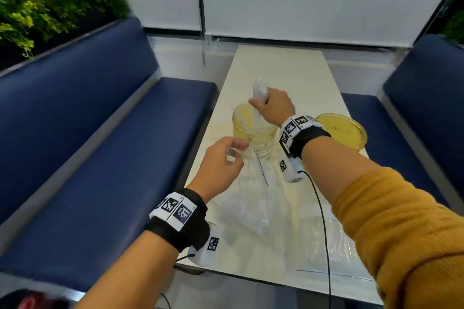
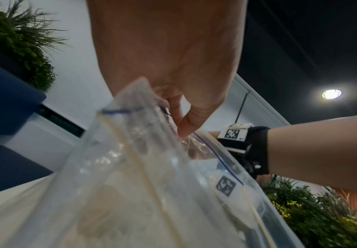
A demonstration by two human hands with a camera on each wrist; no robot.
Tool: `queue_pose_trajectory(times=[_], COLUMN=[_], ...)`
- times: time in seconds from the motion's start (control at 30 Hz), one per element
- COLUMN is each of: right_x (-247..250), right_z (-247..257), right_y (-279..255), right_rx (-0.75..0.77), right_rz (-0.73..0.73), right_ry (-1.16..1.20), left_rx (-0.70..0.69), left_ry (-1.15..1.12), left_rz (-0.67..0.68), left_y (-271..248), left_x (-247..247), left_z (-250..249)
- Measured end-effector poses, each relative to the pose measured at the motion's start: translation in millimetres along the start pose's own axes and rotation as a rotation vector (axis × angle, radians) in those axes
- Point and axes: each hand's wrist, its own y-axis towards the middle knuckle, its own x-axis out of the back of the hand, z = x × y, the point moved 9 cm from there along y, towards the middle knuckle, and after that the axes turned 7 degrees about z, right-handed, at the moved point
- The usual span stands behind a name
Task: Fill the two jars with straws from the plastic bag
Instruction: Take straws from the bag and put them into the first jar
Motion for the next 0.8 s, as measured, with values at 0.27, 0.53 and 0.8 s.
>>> queue_pose_trajectory(times=[0.27,0.53,0.8], right_x=[-12,15,68], right_z=[-18,3,59], right_y=[-2,-16,-109], right_rx=[-0.154,-0.137,0.086], right_rz=[0.087,0.138,0.107], right_ry=[-0.075,-0.020,-0.162], left_rx=[0.006,0.005,-0.028], left_ry=[0.001,0.022,-0.035], left_rz=[0.032,0.107,0.156], left_y=[-4,-3,5], left_x=[0,-5,-18], left_z=[-1,-12,-19])
